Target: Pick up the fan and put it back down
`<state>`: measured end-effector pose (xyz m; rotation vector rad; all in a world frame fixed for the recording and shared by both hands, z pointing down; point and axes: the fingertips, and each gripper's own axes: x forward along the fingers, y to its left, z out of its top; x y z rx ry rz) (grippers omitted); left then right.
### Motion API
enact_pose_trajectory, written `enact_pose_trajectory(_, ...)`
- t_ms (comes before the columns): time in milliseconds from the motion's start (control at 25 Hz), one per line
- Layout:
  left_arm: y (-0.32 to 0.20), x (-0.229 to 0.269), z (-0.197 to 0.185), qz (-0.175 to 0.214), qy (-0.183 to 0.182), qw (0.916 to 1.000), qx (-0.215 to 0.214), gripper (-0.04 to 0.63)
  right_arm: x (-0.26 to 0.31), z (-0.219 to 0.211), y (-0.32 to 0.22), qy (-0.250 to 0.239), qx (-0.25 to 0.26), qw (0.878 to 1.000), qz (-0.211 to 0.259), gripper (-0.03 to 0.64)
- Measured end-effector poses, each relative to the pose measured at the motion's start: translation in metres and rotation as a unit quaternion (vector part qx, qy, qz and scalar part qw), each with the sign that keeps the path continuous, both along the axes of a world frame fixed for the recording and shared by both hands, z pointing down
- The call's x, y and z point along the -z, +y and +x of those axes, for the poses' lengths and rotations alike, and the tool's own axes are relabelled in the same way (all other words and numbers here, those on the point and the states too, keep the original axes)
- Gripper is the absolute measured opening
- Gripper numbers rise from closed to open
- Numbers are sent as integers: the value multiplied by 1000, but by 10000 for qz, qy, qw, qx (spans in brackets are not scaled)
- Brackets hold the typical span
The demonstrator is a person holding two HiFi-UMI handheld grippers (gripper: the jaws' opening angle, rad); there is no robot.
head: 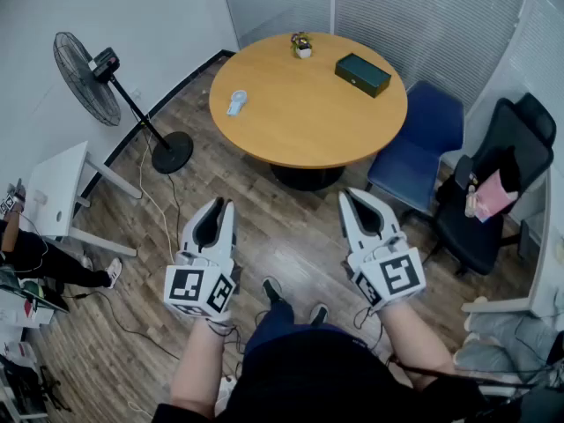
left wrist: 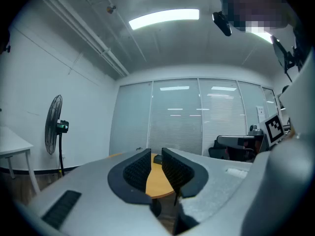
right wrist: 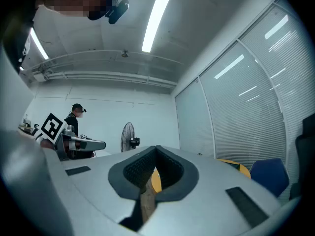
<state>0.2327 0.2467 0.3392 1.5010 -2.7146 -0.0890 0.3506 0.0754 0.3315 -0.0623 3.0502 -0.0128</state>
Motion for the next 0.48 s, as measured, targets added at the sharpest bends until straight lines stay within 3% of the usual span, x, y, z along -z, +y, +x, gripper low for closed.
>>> enact_pose_trajectory(360, 25, 9, -4, 84, -11, 9998, 161, 66, 8, 2, 15, -104, 36, 9999, -49, 5)
enact_pose_trajectory(480, 32, 5, -23, 46, -39, 9998, 193, 82, 8, -14, 14, -236, 8, 9996, -169, 52)
